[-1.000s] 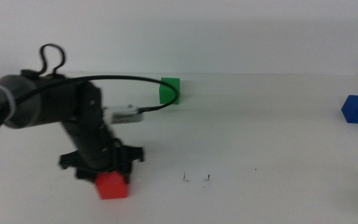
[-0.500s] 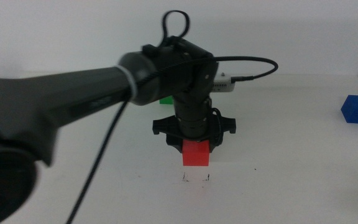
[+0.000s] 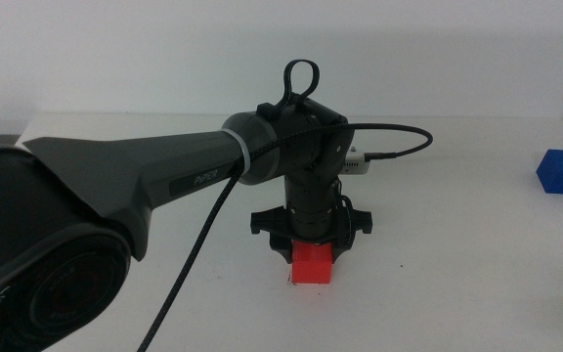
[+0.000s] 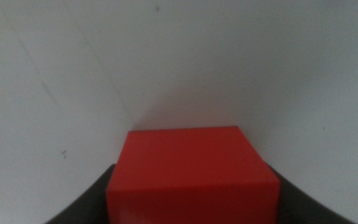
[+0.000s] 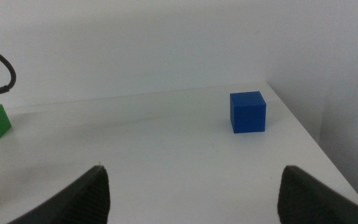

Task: Stack red cubes first, then green, then blue cubes in a specific spot.

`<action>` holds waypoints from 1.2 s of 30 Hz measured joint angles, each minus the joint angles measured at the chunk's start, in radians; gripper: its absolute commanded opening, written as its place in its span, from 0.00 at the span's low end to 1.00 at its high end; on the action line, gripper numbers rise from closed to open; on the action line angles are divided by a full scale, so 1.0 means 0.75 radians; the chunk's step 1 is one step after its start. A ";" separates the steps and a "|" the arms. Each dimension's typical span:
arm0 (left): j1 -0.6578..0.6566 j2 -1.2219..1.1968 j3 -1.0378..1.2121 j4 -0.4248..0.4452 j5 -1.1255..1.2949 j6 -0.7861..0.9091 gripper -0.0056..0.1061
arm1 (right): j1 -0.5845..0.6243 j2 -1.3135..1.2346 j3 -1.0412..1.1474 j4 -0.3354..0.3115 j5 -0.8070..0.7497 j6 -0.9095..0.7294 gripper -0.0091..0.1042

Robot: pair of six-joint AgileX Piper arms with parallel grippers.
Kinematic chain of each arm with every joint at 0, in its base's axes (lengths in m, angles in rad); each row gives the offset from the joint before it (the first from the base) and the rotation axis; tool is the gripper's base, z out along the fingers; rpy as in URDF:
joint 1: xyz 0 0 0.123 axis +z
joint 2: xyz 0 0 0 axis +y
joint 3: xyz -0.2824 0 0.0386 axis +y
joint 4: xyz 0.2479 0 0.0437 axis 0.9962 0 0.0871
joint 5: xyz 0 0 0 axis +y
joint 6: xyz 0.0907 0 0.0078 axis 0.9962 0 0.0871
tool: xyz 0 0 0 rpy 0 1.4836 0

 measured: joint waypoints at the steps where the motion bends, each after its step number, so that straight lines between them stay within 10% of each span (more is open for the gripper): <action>1: 0.000 0.003 -0.003 -0.009 0.000 0.000 0.04 | 0.000 0.000 0.000 0.000 0.000 0.000 0.90; 8: 0.000 0.006 -0.005 -0.019 0.000 -0.039 0.19 | 0.000 0.000 0.000 0.000 0.000 0.000 0.90; 18: 0.000 0.017 -0.009 -0.009 0.032 -0.006 0.89 | 0.000 0.000 0.000 0.000 0.000 0.000 0.90; 29: 0.112 -0.209 -0.276 0.145 0.189 0.129 0.89 | 0.000 0.000 0.000 0.000 0.000 0.000 0.90; 36: 0.359 -0.068 -0.476 0.039 0.082 0.367 0.89 | 0.000 0.000 0.000 0.000 0.000 0.000 0.90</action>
